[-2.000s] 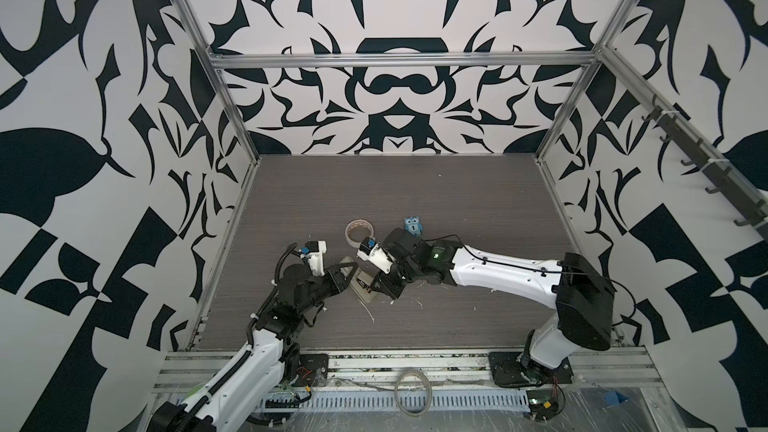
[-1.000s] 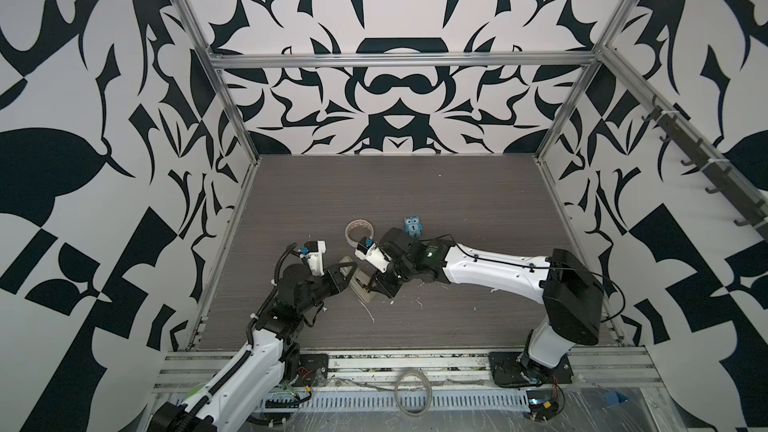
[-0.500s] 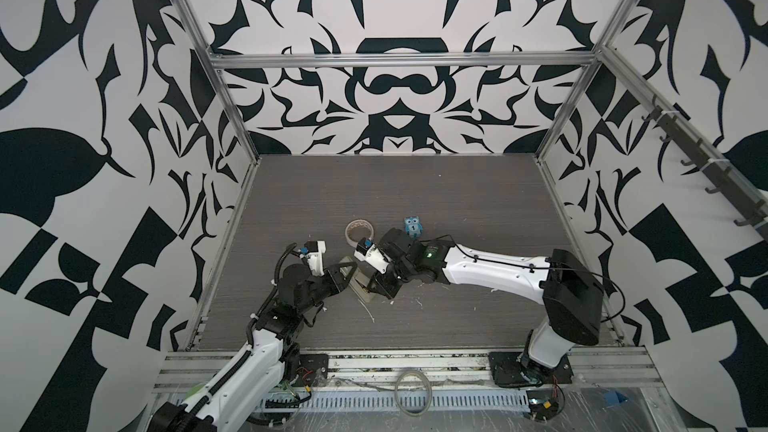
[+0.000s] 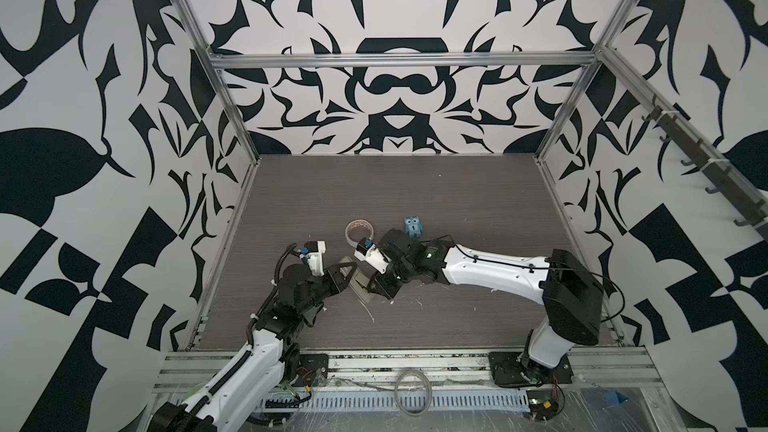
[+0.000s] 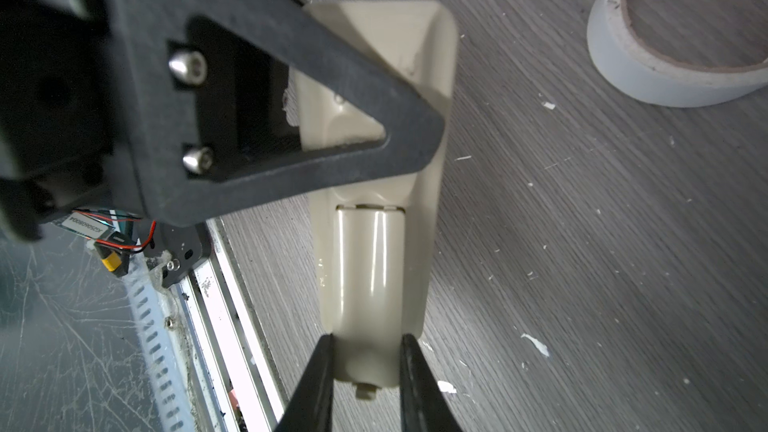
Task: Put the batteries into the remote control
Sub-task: 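Slide the cover along the remote's battery opening with the right gripper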
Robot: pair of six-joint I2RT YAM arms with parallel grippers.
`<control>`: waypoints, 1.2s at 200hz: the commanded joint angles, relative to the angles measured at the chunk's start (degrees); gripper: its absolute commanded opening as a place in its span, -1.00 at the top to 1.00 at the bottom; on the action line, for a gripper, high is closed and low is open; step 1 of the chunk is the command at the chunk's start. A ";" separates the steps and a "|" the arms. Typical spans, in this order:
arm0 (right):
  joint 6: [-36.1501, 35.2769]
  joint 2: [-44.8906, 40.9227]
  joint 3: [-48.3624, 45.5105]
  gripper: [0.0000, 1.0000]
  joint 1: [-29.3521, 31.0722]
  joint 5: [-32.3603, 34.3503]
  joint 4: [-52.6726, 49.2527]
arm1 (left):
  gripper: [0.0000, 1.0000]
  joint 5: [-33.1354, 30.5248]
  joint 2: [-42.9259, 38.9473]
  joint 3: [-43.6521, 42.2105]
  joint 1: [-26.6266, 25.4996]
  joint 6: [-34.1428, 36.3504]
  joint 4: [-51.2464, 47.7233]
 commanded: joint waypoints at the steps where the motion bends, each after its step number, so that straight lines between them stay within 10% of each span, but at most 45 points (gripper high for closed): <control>1: 1.08 0.41 1.27 0.99 0.42 -0.34 1.38 | 1.00 0.02 -0.59 -0.60 0.20 -0.02 1.82; 149: 1.70 1.91 1.95 1.00 0.36 -1.17 2.26 | 1.00 3.36 -0.29 -0.49 0.19 -0.27 3.42; 240: 1.27 1.30 2.68 0.66 0.50 -0.69 1.47 | 1.00 6.91 0.66 -0.54 0.19 -0.78 7.07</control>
